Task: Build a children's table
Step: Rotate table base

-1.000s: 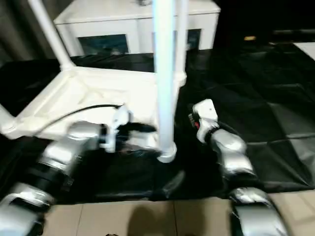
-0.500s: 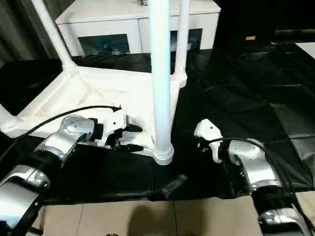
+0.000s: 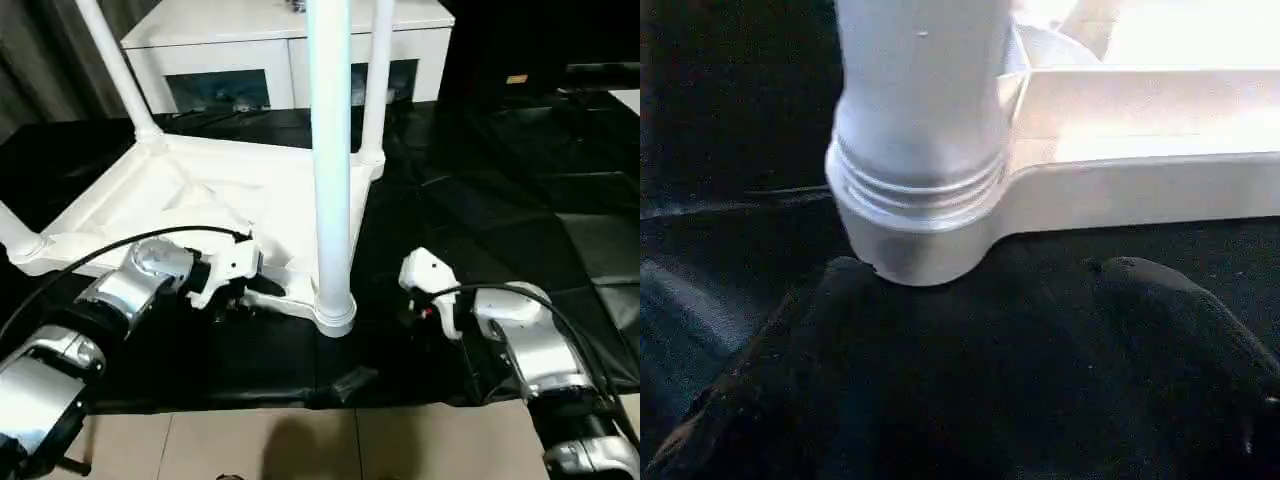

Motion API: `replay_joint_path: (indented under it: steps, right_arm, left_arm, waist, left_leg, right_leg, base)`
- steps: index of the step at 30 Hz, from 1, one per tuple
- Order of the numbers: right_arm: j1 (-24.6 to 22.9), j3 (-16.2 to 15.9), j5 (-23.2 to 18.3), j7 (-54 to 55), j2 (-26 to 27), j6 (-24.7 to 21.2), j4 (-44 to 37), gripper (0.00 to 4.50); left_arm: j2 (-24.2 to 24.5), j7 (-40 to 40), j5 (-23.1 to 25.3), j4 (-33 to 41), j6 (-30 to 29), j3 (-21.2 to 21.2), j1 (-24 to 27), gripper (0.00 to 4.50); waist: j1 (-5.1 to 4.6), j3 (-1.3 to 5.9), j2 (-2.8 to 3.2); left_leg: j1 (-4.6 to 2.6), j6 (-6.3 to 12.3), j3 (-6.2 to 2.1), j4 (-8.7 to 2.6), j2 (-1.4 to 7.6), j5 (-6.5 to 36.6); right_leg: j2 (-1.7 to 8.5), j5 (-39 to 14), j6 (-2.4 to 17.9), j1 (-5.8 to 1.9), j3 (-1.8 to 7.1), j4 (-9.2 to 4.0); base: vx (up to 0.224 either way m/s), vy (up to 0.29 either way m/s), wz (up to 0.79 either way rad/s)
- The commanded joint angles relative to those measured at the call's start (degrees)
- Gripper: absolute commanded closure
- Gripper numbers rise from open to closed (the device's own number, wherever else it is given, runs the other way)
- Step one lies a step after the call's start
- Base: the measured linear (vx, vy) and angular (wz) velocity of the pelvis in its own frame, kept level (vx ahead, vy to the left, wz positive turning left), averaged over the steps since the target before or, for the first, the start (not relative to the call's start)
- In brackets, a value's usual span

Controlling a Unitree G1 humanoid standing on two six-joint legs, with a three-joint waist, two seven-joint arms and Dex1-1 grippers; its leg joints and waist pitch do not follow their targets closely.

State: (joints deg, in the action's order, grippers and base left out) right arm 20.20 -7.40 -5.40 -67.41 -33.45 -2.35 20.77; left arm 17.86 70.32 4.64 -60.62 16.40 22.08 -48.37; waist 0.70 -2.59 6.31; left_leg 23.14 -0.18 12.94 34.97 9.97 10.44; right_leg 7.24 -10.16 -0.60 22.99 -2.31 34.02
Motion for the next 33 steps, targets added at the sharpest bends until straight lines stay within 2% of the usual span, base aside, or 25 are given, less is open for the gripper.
replay_joint_path:
  steps: [1, 2, 3, 5, 7, 13, 15, 16, 18, 20, 21, 23, 25, 26, 28, 29, 31, 32, 33]
  right_arm:
    - [-0.6, 0.0, -0.9, -0.6, -0.4, -1.2, -2.6, 0.49]
    - [-0.8, -0.1, -1.1, -0.8, -0.4, -1.6, -3.3, 0.49]
    - [-1.0, -0.3, -1.3, -0.8, -0.5, -1.9, -3.8, 0.49]
    - [-1.0, -0.5, -1.5, -0.8, -0.5, -2.1, -4.0, 0.49]
    - [-0.9, -0.5, -1.5, -0.5, -0.3, -2.2, -3.9, 0.49]
    - [-0.2, 0.4, -1.5, 1.6, 1.0, -2.0, -3.8, 0.49]
    - [0.4, 1.0, -1.4, 3.5, 1.7, -2.1, -3.2, 0.49]
    - [0.7, 1.2, -1.1, 4.8, 2.0, -2.0, -2.7, 0.49]
    - [2.2, 1.5, 1.5, 9.8, 2.7, -2.2, 0.2, 0.49]
    - [3.1, 1.6, 2.7, 12.4, 3.0, -2.4, 1.8, 0.49]
    - [3.6, 1.9, 3.3, 14.2, 3.4, -2.7, 3.0, 0.49]
    - [4.5, 3.0, 3.1, 17.3, 4.6, -3.9, 4.1, 0.49]
    - [4.5, 3.6, 2.3, 18.1, 5.4, -4.9, 3.5, 0.49]
    - [4.5, 3.6, 2.0, 18.2, 5.7, -4.9, 3.3, 0.49]
    - [4.5, 3.5, 1.6, 18.2, 6.1, -5.0, 3.1, 0.49]
    - [4.5, 3.3, 1.3, 18.1, 6.7, -4.8, 2.9, 0.49]
    - [4.5, 3.1, 1.1, 18.2, 7.0, -4.7, 3.0, 0.49]
    - [4.7, 3.1, 0.6, 18.0, 7.6, -4.5, 3.0, 0.49]
    - [4.7, 3.3, -0.9, 17.1, 8.6, -5.2, 2.0, 0.49]
  left_arm:
    - [0.2, -1.8, 1.9, -2.2, 2.0, 0.1, -1.3, 2.81]
    - [0.1, -1.6, 2.3, -2.8, 2.2, 0.2, -1.6, 2.85]
    - [0.1, -1.3, 2.5, -3.2, 2.2, 0.2, -1.7, 2.89]
    - [0.0, -1.3, 2.6, -3.4, 2.2, 0.2, -1.8, 2.97]
    - [0.1, -1.5, 3.5, -4.1, 2.4, 0.7, -2.2, 3.27]
    - [-0.4, -3.2, 4.5, -5.5, 3.2, 0.4, -1.9, 3.71]
    - [-1.8, -3.6, 2.1, -4.8, 0.5, -1.9, -0.9, 3.76]
    - [-2.6, -3.6, 0.7, -4.2, -1.4, -3.1, -0.3, 3.92]
    - [-3.3, -3.9, 0.4, -2.9, -3.9, -3.4, 1.2, 3.97]
    - [-3.4, -4.4, 0.7, -2.4, -5.0, -3.2, 1.8, 4.02]
    - [-3.6, -5.3, 1.0, -2.0, -5.9, -3.1, 2.4, 4.07]
    - [-3.9, -8.9, 1.9, 0.6, -9.7, -2.9, 4.7, 4.19]
    - [-4.1, -10.0, 1.9, 2.9, -11.3, -3.2, 6.4, 4.34]
    - [-4.3, -10.6, 1.6, 4.0, -11.9, -3.6, 7.0, 4.41]
    - [-4.4, -11.2, 1.6, 5.6, -12.6, -4.0, 7.8, 4.46]
    - [-4.6, -10.7, 1.0, 8.3, -12.1, -4.4, 9.3, 4.48]
    - [-4.7, -10.6, 0.7, 9.5, -11.9, -4.6, 10.0, 4.48]
    - [-4.8, -11.0, 0.5, 10.6, -12.4, -4.7, 10.6, 4.48]
    - [-5.0, -12.9, 0.6, 12.8, -13.5, -5.0, 11.7, 4.48]
  waist:
    - [0.21, 4.19, -0.66]
    - [0.17, 4.18, -0.81]
    - [0.25, 4.16, -0.59]
    - [0.26, 4.21, -0.71]
    - [0.29, 4.23, -0.63]
    - [0.42, 4.27, -0.61]
    - [0.49, 4.25, -0.7]
    - [0.53, 4.29, -0.73]
    - [0.53, 4.27, -0.81]
    - [-0.44, 4.05, -0.99]
    - [-0.79, 4.04, -0.84]
    - [-1.43, 3.83, -0.98]
    - [-1.62, 3.91, -1.47]
    - [-1.54, 3.84, -1.2]
    - [-1.62, 3.88, -1.1]
    - [-1.74, 3.94, -1.43]
    - [-1.82, 3.95, -1.28]
    - [-1.85, 4.0, -1.14]
    - [-1.81, 4.12, -1.3]
  left_leg:
    - [-1.8, 5.8, -1.96, -4.43, 2.91, 15.7]
    - [-1.85, 5.61, -1.94, -4.46, 2.92, 16.1]
    - [-1.87, 5.36, -1.99, -4.55, 2.96, 16.4]
    - [-1.88, 5.08, -2.0, -4.58, 3.01, 16.4]
    - [-1.9, 4.9, -1.98, -4.59, 2.99, 16.5]
    - [-1.85, 4.8, -1.98, -4.53, 2.92, 16.3]
    - [-1.89, 4.83, -1.91, -4.56, 2.96, 15.8]
    - [-1.93, 4.76, -1.9, -4.57, 3.01, 15.5]
    - [-1.72, 5.05, -1.91, -4.49, 2.91, 14.9]
    - [-1.4, 5.05, -1.94, -4.55, 2.65, 15.7]
    - [-1.47, 4.81, -2.05, -4.61, 2.68, 16.5]
    - [-1.37, 4.61, -2.11, -4.69, 2.62, 17.5]
    - [-1.47, 5.1, -2.04, -4.6, 2.64, 17.3]
    - [-1.47, 5.46, -2.05, -4.58, 2.62, 17.4]
    - [-1.39, 5.57, -2.17, -4.66, 2.68, 17.5]
    - [-1.39, 5.44, -2.17, -4.69, 2.66, 17.7]
    - [-1.24, 5.55, -2.29, -4.75, 2.72, 17.6]
    - [-1.43, 5.68, -2.22, -4.75, 2.74, 17.4]
    - [-1.37, 5.97, -2.23, -4.67, 2.74, 16.9]
  right_leg:
    - [1.27, -4.7, 17.2, -2.42, 0.52, -3.28]
    - [1.24, -5.2, 17.0, -2.45, 0.54, -3.37]
    - [1.27, -5.6, 16.8, -2.48, 0.56, -3.41]
    - [1.3, -5.0, 17.2, -2.45, 0.57, -3.32]
    - [1.23, -4.3, 17.4, -2.39, 0.54, -3.3]
    - [1.35, -3.5, 17.5, -2.44, 0.53, -3.17]
    - [1.35, -3.7, 17.6, -2.38, 0.56, -3.22]
    - [1.37, -3.5, 17.7, -2.41, 0.56, -3.13]
    - [1.46, -3.6, 17.8, -2.45, 0.54, -3.07]
    - [1.36, -6.1, 17.3, -2.45, 0.44, -3.36]
    - [1.43, -7.9, 16.8, -2.51, 0.41, -3.56]
    - [1.42, -10.4, 16.2, -2.49, 0.45, -3.88]
    - [1.35, -12.0, 15.5, -2.42, 0.48, -4.17]
    - [1.35, -13.5, 15.0, -2.29, 0.46, -4.27]
    - [1.34, -15.1, 14.1, -2.24, 0.46, -4.31]
    - [1.24, -15.9, 13.6, -2.15, 0.43, -4.41]
    - [1.32, -15.9, 13.4, -2.17, 0.44, -4.32]
    - [1.24, -15.4, 13.4, -1.99, 0.47, -4.36]
    - [1.3, -14.4, 13.5, -2.07, 0.52, -4.18]
  base:
    - [0.0, 0.0, 0.0]
    - [0.0, 0.0, 0.0]
    - [0.0, 0.0, 0.0]
    - [0.0, 0.0, 0.0]
    - [0.0, 0.0, 0.0]
    - [0.0, 0.0, 0.0]
    - [0.0, 0.0, 0.0]
    - [0.0, 0.0, 0.0]
    - [0.0, 0.0, 0.0]
    - [0.0, 0.0, 0.0]
    - [0.0, 0.0, 0.0]
    - [0.0, 0.0, 0.0]
    - [0.0, 0.0, 0.0]
    - [0.0, 0.0, 0.0]
    - [0.0, 0.0, 0.0]
    - [0.0, 0.0, 0.0]
    - [0.0, 0.0, 0.0]
    - [0.0, 0.0, 0.0]
    - [0.0, 0.0, 0.0]
